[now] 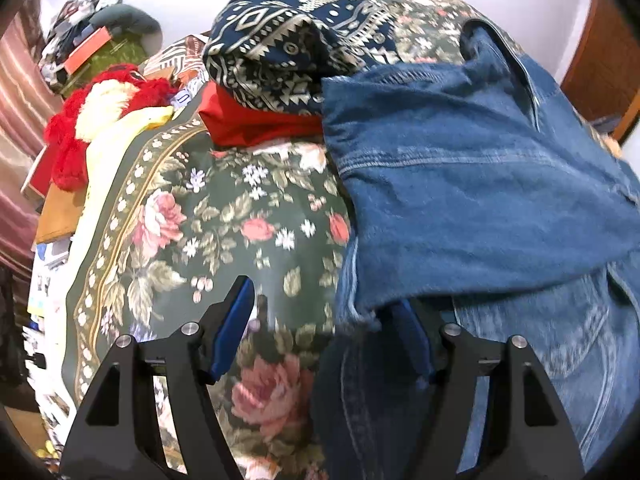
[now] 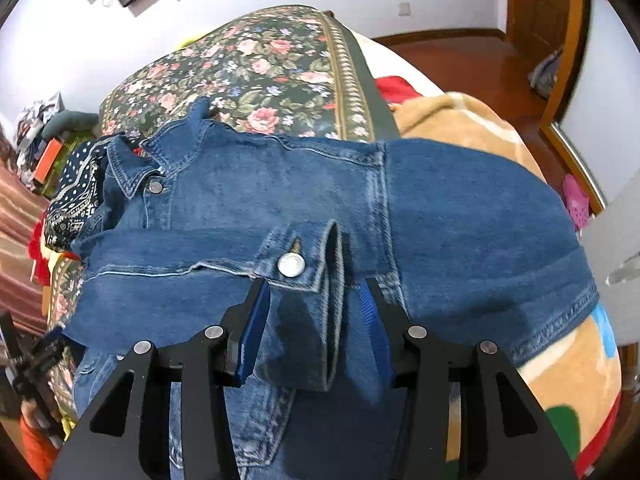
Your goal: Fold large clothes
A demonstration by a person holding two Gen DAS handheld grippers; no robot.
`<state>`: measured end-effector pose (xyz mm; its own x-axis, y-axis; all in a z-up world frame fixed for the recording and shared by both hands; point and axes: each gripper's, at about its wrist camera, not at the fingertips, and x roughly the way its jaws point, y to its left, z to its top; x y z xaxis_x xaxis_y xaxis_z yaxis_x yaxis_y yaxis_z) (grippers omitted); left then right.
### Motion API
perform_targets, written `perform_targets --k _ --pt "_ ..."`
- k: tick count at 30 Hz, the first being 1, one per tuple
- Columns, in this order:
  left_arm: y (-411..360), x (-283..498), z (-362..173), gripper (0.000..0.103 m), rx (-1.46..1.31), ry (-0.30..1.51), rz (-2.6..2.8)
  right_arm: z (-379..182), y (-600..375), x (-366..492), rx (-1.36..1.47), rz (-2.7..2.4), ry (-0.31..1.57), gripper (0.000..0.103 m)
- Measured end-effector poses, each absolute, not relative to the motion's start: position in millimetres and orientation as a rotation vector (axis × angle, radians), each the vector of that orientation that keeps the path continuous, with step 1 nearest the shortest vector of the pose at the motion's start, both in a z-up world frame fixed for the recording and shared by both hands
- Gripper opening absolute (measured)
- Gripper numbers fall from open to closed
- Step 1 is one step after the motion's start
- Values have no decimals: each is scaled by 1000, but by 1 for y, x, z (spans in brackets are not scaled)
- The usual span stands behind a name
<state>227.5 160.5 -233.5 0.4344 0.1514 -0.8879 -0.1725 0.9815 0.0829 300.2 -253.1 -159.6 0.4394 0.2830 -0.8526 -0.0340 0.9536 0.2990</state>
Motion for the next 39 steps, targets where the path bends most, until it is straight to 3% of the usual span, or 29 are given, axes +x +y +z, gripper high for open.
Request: perform_targets --k 4,11,16,18,20,33,39 --pt "151 213 -226 69 -3 1095 179 -158 -264 294 284 188 1111 45" --pt "130 211 -176 69 -19 995 136 -123 -296 278 291 159 1011 60" --pt "105 225 -139 71 -13 900 97 -95 -331 265 333 128 913 64" --pt "90 232 -128 73 -8 868 77 -90 -348 260 358 105 889 73" --pt "74 240 -121 73 -7 846 49 -90 -363 256 370 65 870 75" --pt "-15 274 -153 74 1 931 -97 -208 -446 262 674 -76 1107 75" --pt "-14 274 -166 74 -6 968 -88 -227 -465 276 828 -80 1078 78"
